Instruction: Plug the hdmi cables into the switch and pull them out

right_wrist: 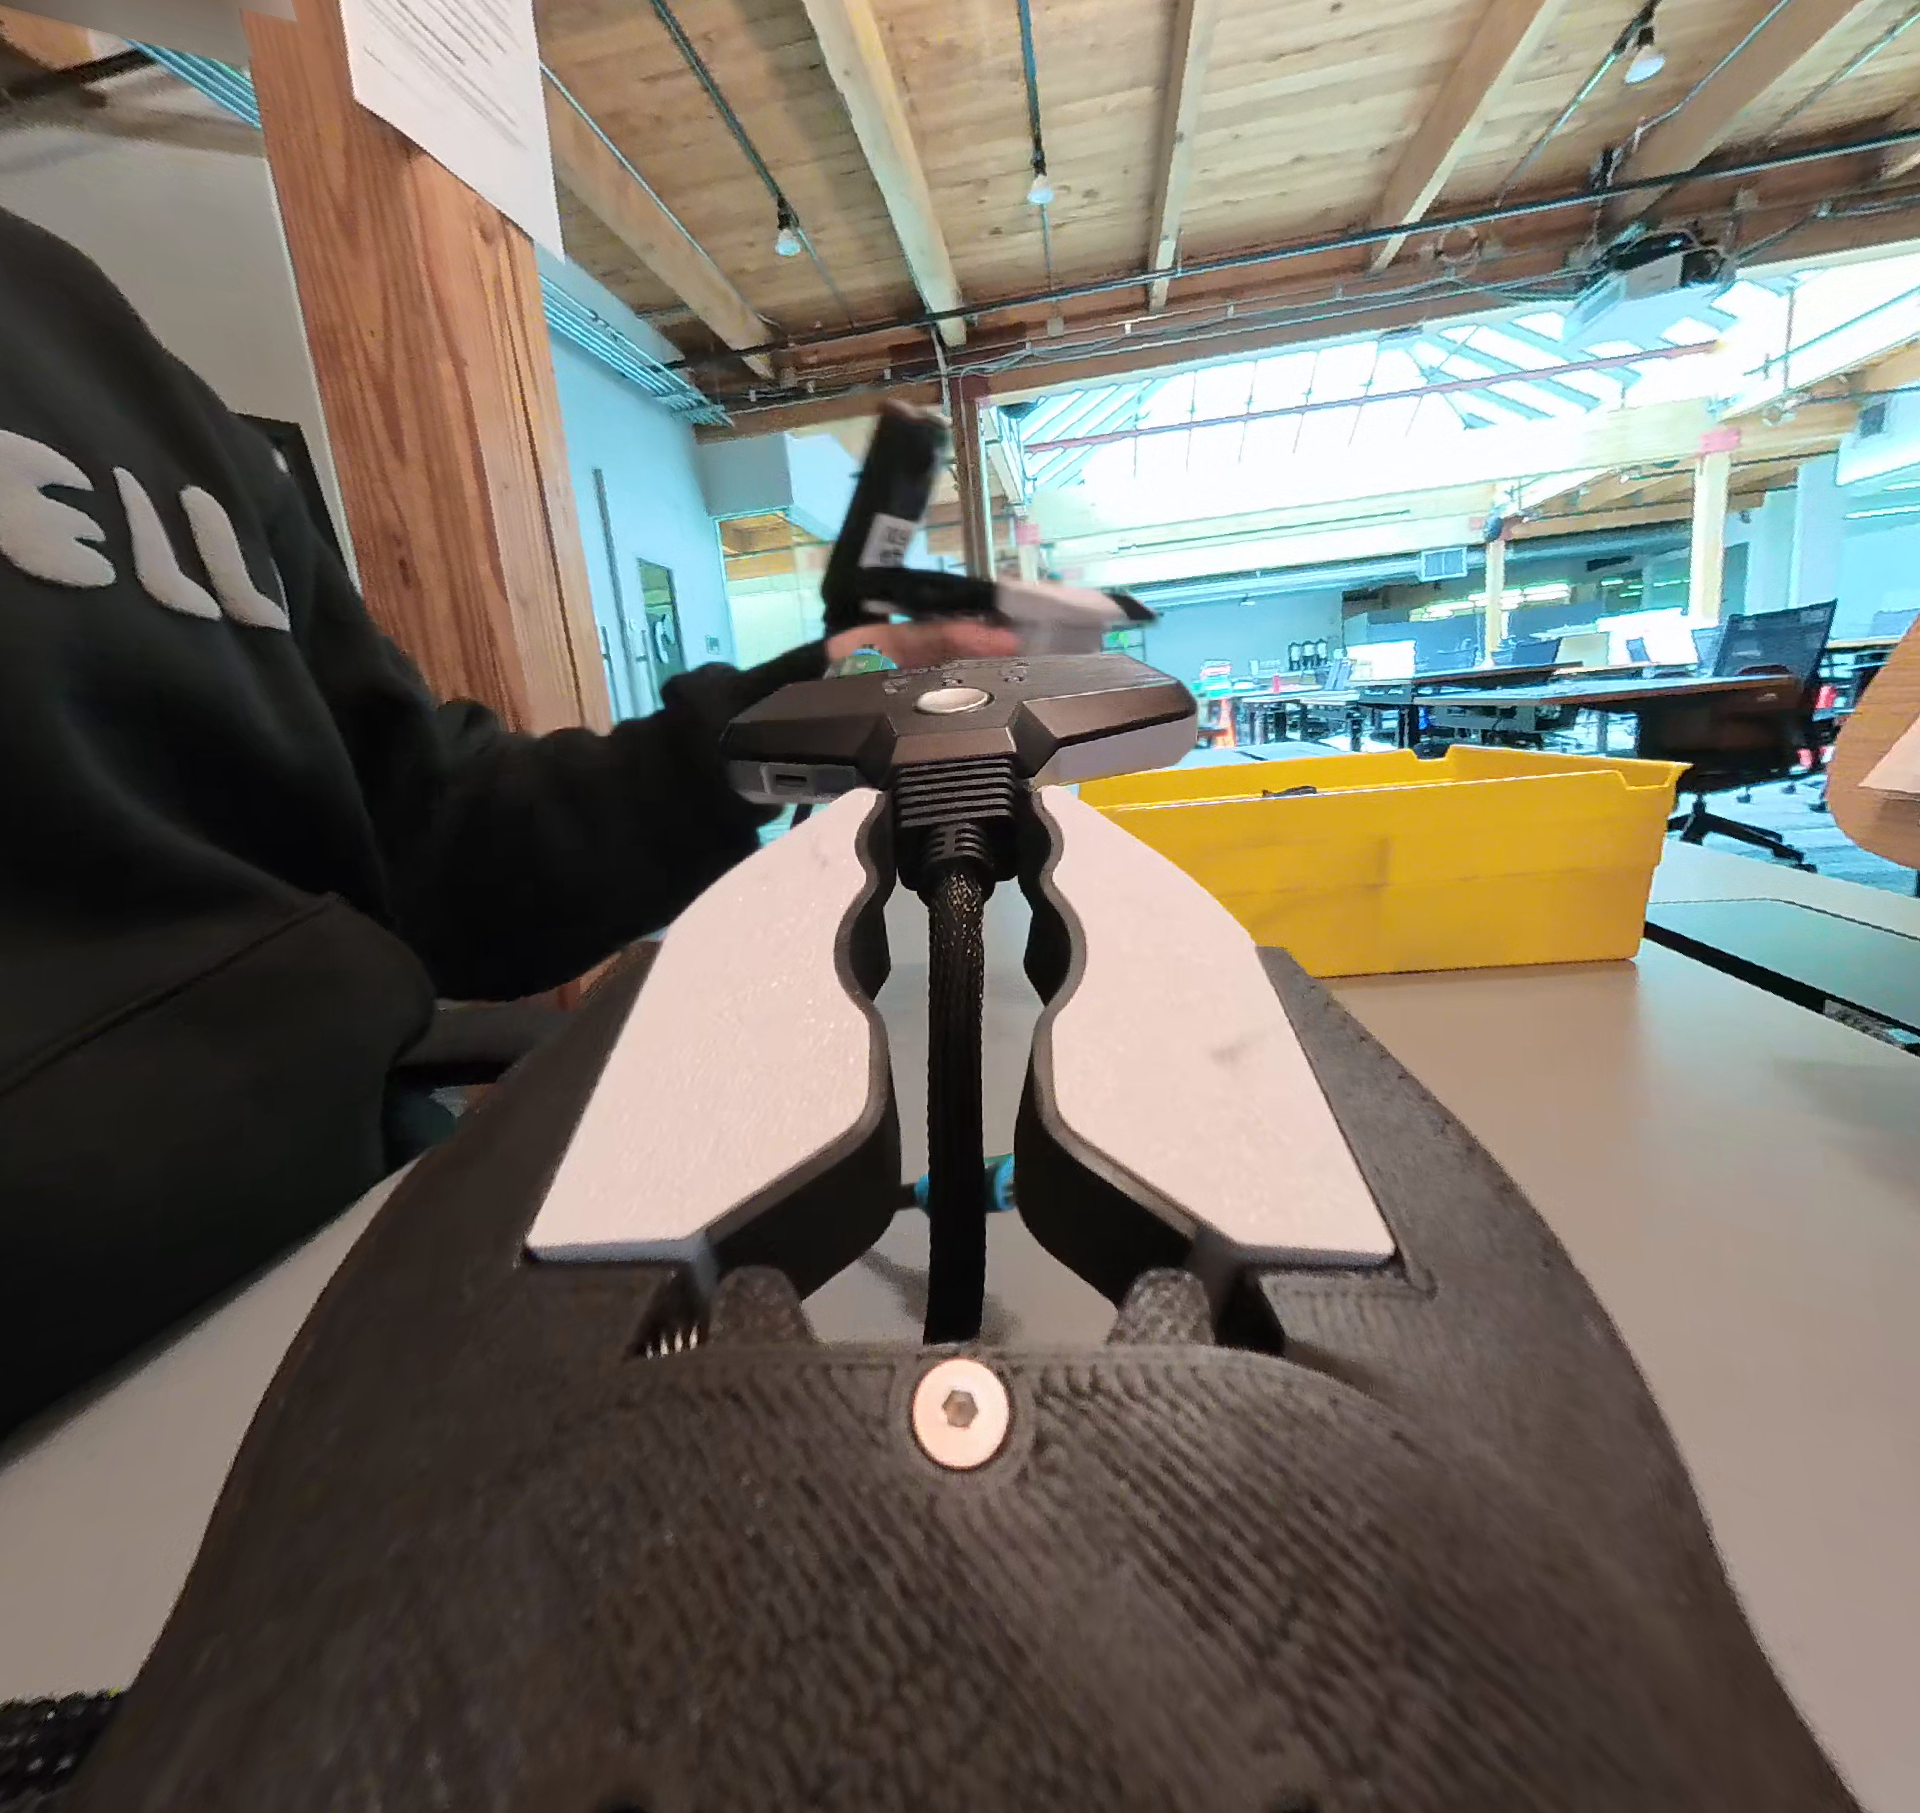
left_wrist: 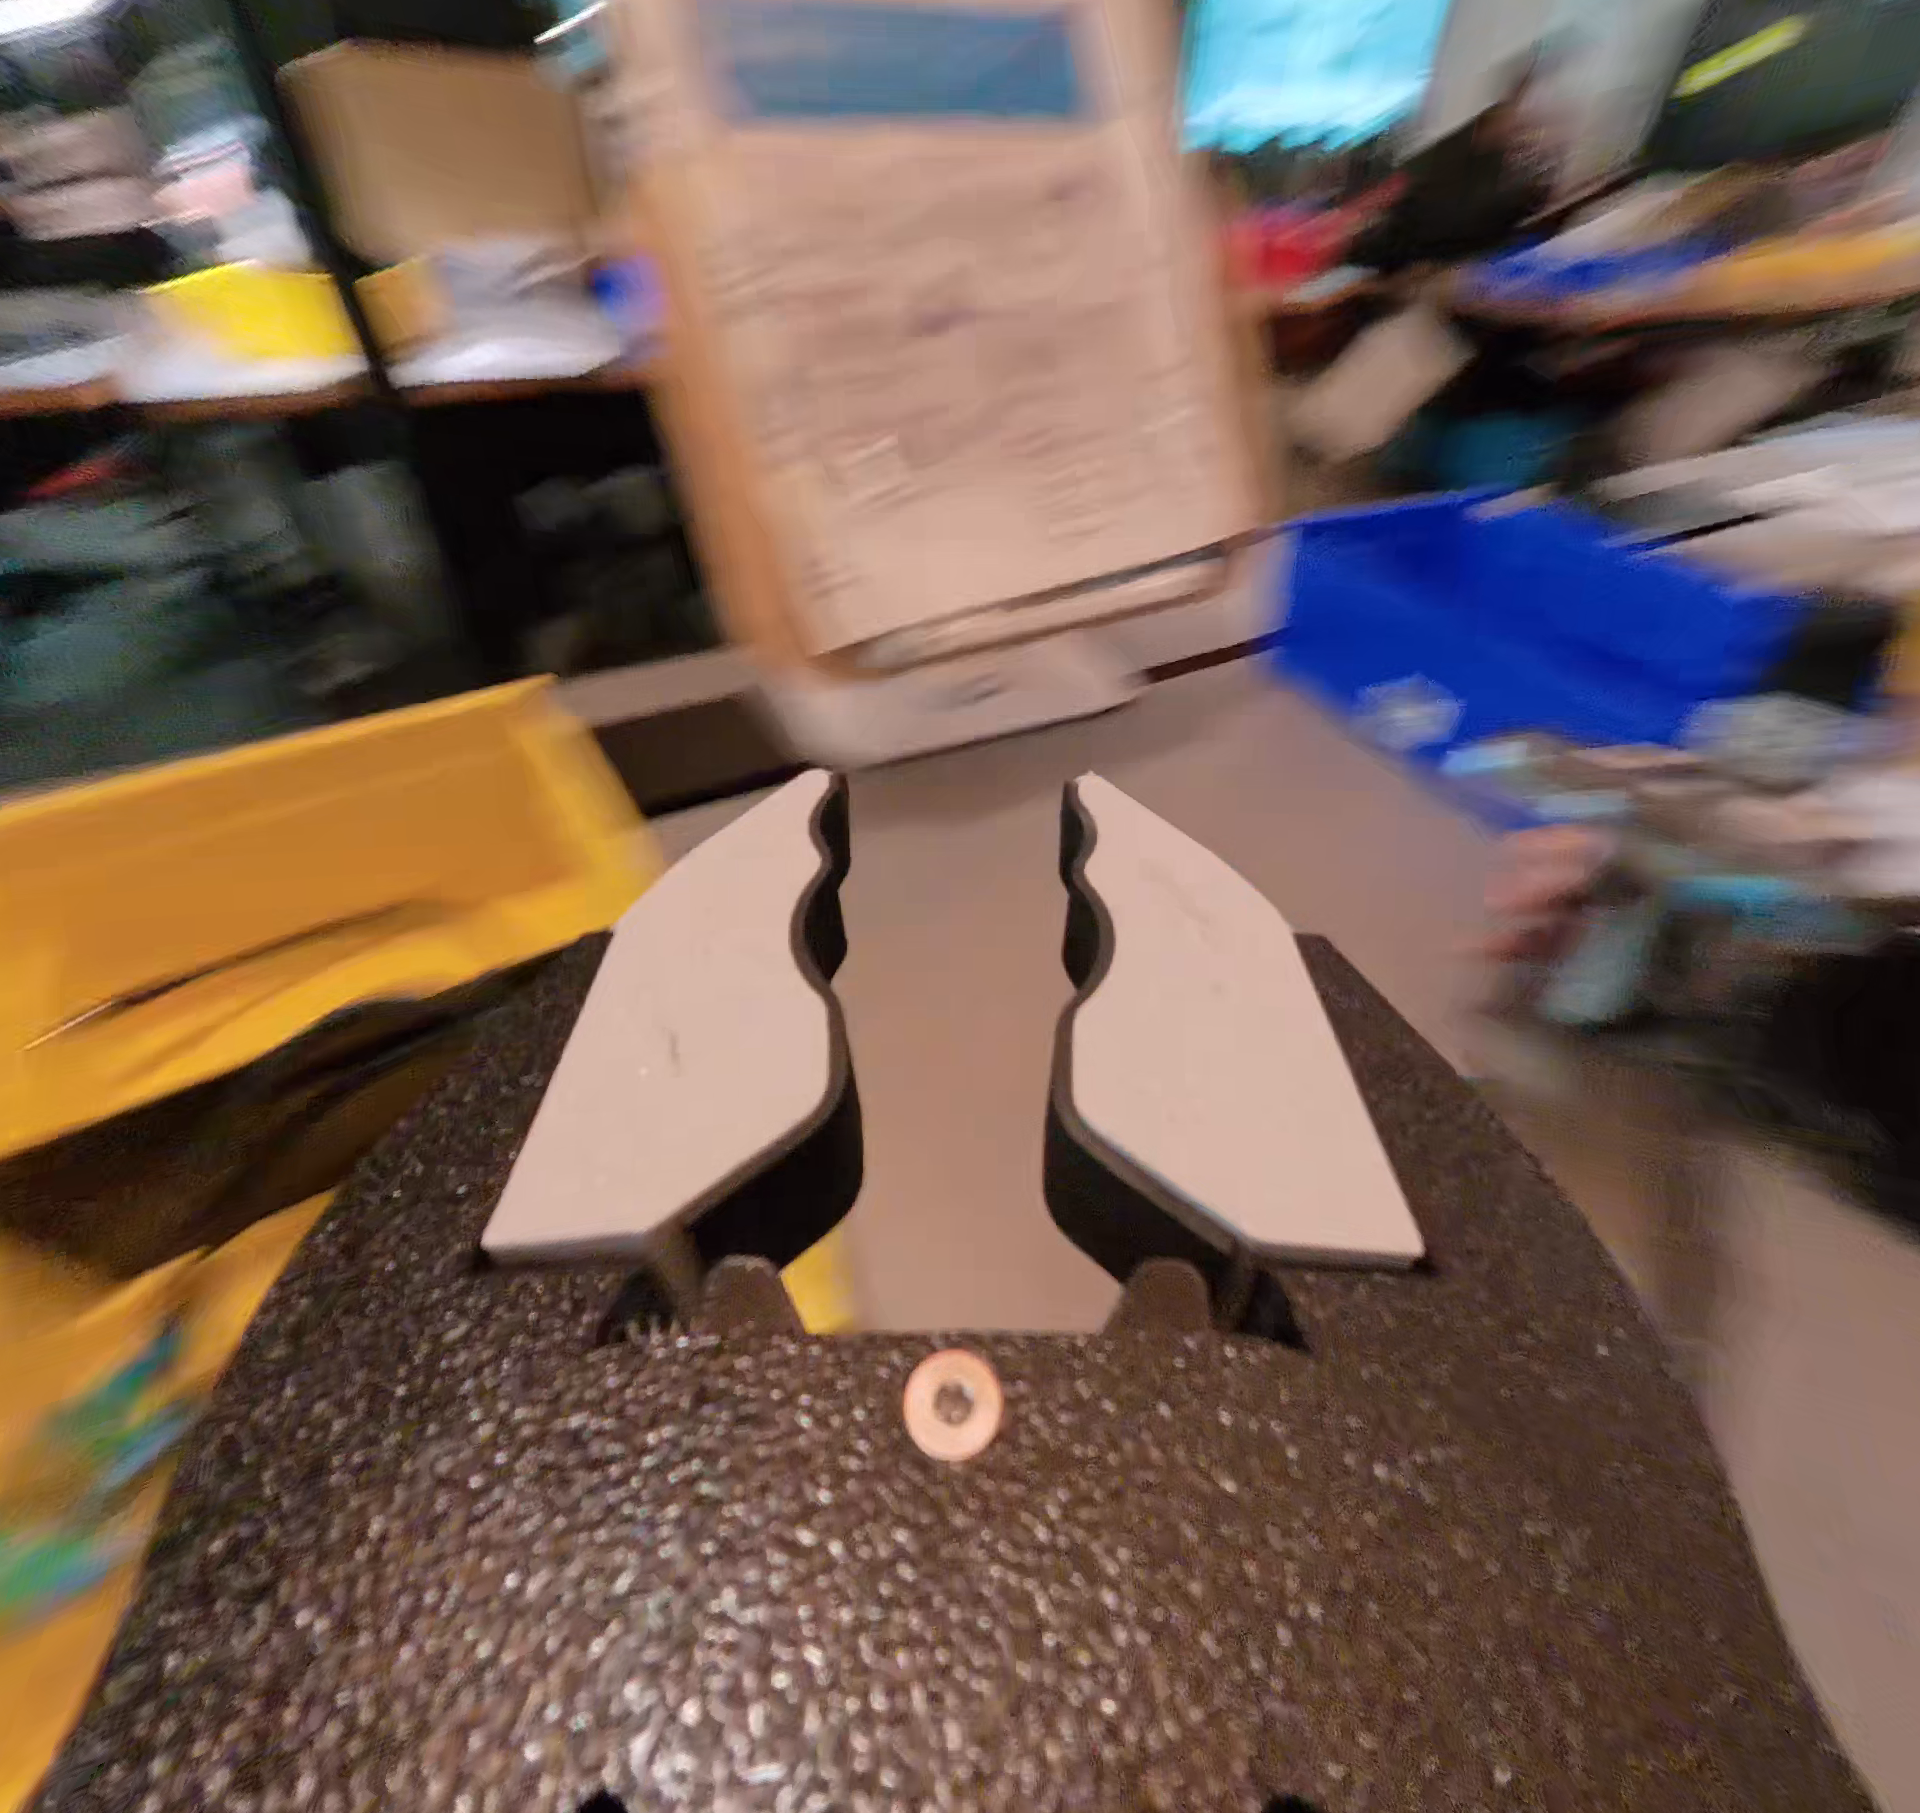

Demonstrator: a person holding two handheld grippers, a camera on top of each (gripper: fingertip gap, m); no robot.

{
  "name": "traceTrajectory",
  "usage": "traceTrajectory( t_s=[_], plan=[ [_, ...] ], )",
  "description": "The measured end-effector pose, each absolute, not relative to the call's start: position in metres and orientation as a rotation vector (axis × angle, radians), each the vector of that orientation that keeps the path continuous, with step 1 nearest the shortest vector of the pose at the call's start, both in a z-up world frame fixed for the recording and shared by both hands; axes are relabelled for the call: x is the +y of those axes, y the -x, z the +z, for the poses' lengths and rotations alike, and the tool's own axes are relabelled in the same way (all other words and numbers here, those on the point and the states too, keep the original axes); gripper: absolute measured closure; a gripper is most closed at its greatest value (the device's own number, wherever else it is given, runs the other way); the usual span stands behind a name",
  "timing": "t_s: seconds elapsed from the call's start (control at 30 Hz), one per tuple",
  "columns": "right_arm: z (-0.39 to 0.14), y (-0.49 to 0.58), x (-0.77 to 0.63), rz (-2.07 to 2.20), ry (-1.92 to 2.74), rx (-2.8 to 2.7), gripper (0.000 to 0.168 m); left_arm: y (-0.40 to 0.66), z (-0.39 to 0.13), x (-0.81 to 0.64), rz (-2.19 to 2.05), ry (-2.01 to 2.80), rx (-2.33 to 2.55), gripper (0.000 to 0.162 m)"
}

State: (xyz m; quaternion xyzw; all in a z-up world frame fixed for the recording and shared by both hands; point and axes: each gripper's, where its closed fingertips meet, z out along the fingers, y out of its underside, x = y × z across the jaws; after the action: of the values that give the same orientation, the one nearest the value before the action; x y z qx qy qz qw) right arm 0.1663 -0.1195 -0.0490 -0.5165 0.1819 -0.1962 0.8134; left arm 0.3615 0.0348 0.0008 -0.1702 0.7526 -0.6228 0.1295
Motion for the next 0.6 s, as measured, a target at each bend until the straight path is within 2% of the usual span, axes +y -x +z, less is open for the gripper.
traceTrajectory(
  t_s=[0.1, 0.2, 0.27, 0.3, 0.43, 0.6],
  plan=[
    [-0.049, -0.165, -0.117, -0.400, 1.106, 0.368, 0.145, -0.432, -0.067, 0.071, -1.338, 0.692, 2.315, 0.119],
    [-0.048, -0.162, -0.118, -0.407, 1.101, 0.354, 0.145, -0.437, -0.111, 0.065, -1.280, 0.804, 2.549, 0.119],
    [-0.047, -0.161, -0.118, -0.412, 1.094, 0.346, 0.145, -0.440, -0.121, 0.059, -1.282, 0.840, 2.565, 0.129],
    [-0.047, -0.161, -0.119, -0.412, 1.090, 0.346, 0.145, -0.442, -0.124, 0.060, -1.250, 0.851, 2.566, 0.154],
    [-0.046, -0.159, -0.119, -0.414, 1.083, 0.333, 0.145, -0.449, -0.087, 0.073, -1.186, 0.839, 2.345, 0.154],
    [-0.046, -0.155, -0.118, -0.390, 1.084, 0.306, 0.145, -0.383, -0.007, 0.025, -1.304, 0.040, 2.116, 0.154]
  ],
)
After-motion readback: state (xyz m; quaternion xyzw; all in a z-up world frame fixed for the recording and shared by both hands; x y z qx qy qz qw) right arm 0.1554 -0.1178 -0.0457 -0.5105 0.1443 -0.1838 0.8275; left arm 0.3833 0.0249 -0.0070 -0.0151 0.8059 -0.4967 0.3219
